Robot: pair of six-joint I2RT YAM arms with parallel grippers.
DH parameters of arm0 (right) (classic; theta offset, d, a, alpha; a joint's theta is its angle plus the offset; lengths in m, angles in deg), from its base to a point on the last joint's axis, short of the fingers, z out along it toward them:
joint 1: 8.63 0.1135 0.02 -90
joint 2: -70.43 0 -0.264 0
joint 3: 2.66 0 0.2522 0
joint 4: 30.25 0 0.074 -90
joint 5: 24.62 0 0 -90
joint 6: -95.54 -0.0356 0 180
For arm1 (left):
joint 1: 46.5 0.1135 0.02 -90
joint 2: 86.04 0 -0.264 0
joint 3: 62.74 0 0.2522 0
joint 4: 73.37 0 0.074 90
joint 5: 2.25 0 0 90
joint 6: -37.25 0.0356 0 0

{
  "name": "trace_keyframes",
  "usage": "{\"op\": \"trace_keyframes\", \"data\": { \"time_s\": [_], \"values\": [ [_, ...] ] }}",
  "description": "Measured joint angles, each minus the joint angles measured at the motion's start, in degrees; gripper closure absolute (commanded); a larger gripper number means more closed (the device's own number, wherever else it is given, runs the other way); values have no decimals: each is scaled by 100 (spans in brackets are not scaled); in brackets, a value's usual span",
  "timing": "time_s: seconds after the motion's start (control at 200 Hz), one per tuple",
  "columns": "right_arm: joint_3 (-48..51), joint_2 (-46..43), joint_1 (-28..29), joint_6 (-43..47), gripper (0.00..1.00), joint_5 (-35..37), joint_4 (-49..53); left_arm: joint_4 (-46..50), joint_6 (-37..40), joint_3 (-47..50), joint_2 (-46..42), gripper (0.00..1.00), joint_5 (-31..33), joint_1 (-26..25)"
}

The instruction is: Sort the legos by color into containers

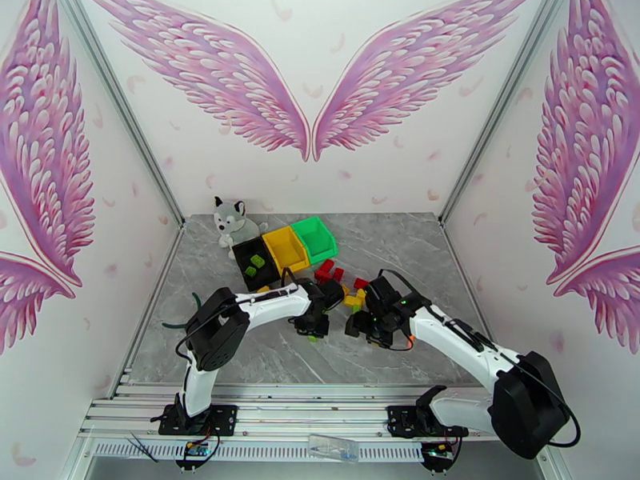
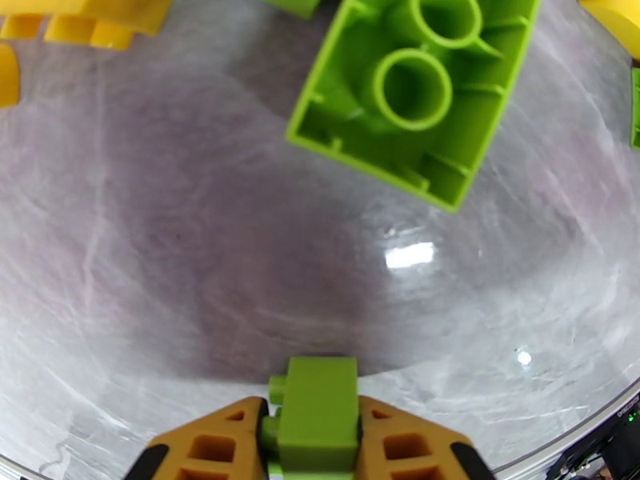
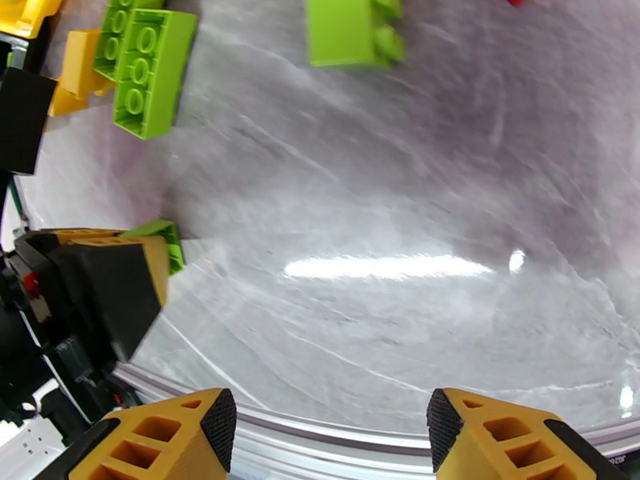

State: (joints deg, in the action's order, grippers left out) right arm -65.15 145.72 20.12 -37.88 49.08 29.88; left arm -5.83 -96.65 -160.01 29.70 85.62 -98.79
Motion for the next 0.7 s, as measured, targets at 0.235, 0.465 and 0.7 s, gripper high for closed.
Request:
{"op": "trace_keyframes", "data": {
  "time_s": [0.235, 0.465, 0.7],
  "values": [
    [-920, 918, 136, 146, 32, -313, -179, 33, 66, 79, -675, 75, 37, 704],
    [-2312, 2004, 505, 345, 32, -592, -245, 188, 409, 13, -1180, 74, 264, 2041],
    [-3226, 2529, 542, 623, 31, -643, -52, 442, 905, -870, -916, 72, 549, 3289]
  ]
}}
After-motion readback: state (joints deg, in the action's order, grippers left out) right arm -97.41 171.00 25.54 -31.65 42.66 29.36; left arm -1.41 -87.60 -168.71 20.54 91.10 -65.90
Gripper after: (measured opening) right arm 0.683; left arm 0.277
